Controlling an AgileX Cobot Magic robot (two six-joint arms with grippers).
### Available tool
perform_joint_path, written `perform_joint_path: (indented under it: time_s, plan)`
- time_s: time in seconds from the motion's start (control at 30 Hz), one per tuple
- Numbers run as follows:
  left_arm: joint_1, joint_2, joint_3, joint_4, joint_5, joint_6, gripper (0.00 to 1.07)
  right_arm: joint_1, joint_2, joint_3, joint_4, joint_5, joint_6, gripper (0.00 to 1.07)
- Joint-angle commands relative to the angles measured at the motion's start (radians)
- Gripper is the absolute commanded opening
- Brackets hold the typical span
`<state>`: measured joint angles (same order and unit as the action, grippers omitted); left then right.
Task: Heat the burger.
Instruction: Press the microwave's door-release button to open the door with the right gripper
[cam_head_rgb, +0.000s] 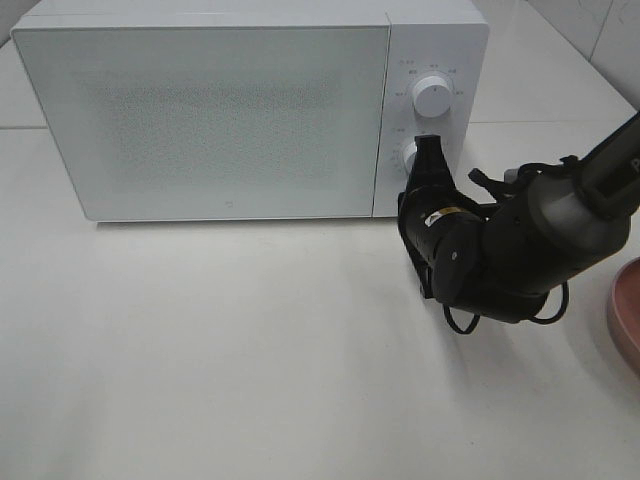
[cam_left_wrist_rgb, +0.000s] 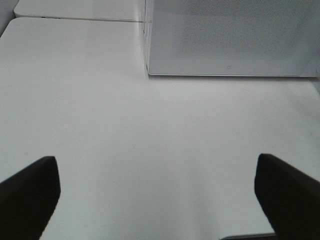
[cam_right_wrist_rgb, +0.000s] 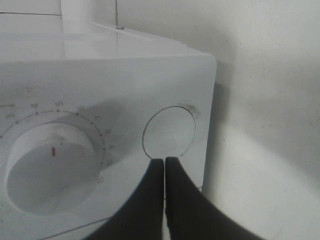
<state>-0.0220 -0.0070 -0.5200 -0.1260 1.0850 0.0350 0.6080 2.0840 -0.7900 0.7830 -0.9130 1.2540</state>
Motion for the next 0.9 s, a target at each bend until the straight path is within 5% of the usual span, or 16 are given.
perform_joint_path:
  time_s: [0.03,0.9]
  plan:
    - [0.002,-0.016,0.002,0.003,-0.014,-0.004,0.98,-0.013,0.003,-0.020,-0.009,0.022,0.016,0.00]
    - [0.002,-0.015,0.002,0.003,-0.014,-0.004,0.98,-0.050,0.070,-0.100,0.034,-0.028,0.010,0.00]
